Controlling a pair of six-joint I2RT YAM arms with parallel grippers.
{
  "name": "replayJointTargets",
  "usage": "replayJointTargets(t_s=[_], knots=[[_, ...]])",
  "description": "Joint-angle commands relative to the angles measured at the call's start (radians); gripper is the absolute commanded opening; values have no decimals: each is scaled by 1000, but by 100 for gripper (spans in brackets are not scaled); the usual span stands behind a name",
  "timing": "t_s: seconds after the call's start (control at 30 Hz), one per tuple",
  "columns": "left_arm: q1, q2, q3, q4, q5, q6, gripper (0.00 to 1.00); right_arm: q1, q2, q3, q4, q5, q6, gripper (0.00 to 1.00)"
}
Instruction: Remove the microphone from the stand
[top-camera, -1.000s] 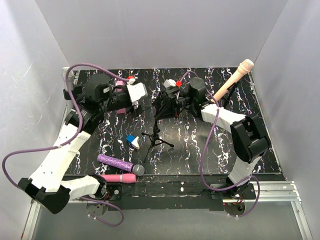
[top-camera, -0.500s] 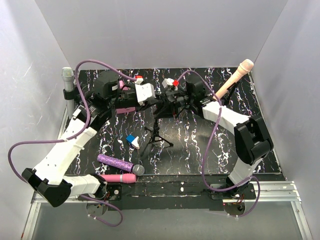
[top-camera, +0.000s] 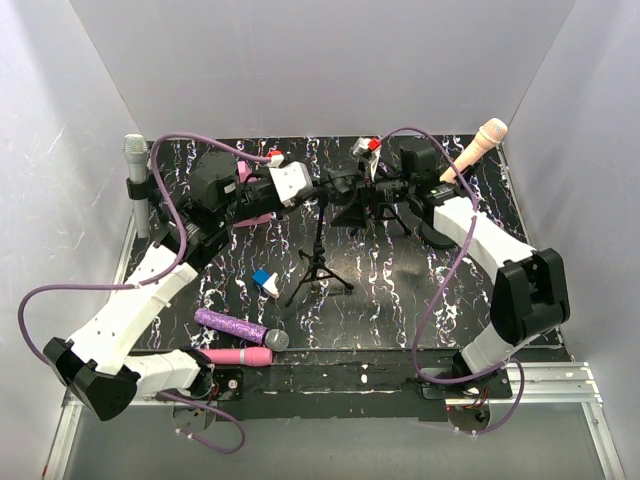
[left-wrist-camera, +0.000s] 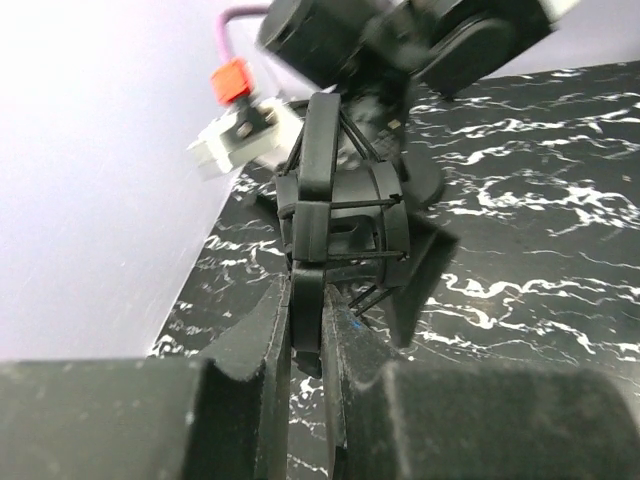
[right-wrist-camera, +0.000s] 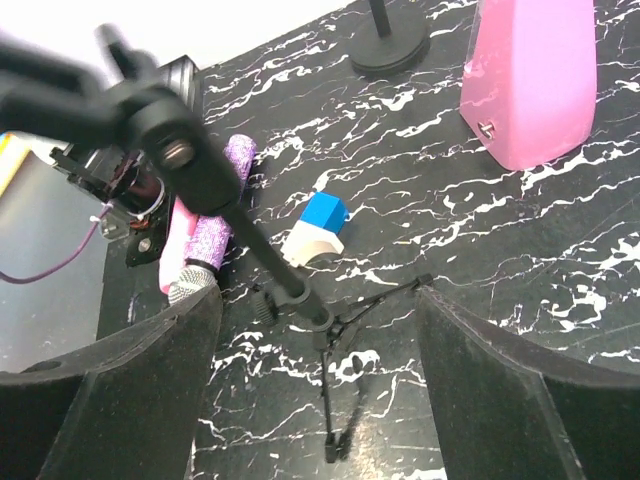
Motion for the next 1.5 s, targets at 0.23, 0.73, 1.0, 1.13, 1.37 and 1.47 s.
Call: replayJointTargets(t_s=[0.23,0.73,1.0,1.13,1.37,1.47], knots=[[-34,-14,-88,227,-516,-163,0,0,-215,-15,-117,471,326,80],[-38,50,-45,207,-682,-237,0,89,-56,47,-228,388,565,49],[-37,66,-45,226,-697,-248,0,96,9,74,-248,425,616,47],[-38,72,-40,229,-699,-246,0,100,39,93,-234,427,641,52],[-38,81,-28,218,-700,-241,0,100,81,116,-216,436,671,46],[-38,81,-26,213,-693,-248,0,100,87,116,-197,437,674,39]])
